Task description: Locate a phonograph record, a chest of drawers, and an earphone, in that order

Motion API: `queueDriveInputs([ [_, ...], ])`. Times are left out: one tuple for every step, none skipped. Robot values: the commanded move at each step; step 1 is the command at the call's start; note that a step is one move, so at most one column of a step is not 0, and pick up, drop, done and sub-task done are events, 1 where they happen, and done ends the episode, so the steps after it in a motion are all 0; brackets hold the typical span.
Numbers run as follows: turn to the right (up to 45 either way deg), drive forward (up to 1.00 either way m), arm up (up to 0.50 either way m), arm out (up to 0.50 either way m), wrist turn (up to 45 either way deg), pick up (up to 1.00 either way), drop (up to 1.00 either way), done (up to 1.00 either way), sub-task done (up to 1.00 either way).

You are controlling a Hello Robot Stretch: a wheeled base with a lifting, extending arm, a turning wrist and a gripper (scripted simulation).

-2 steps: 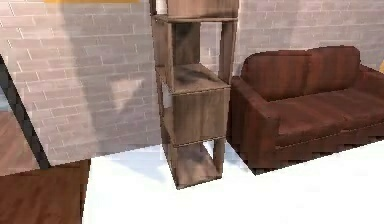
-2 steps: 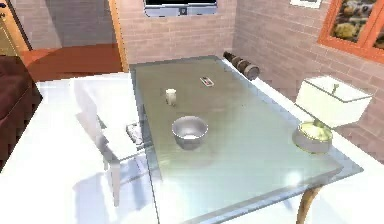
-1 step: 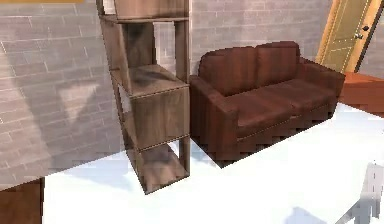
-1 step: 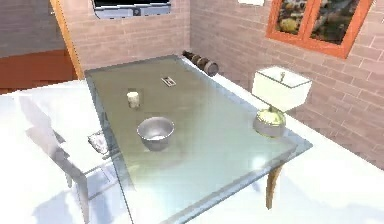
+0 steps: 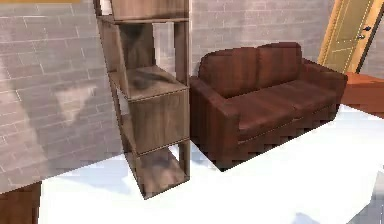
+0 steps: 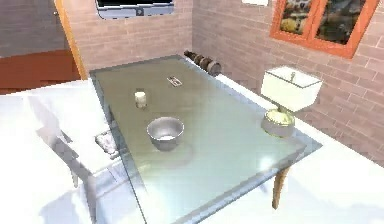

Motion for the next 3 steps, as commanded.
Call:
queueDriveInputs([
  [18.0, 0.00, 0.00, 0.00, 0.0, 0.00, 0.00, 0.00, 0.00],
  [0.0, 1.00, 0.00, 0.00, 0.0, 0.00, 0.00, 0.00, 0.00],
  [9.0, 0.00, 0.00, 0.00, 0.0, 0.00, 0.00, 0.00, 0.00],
])
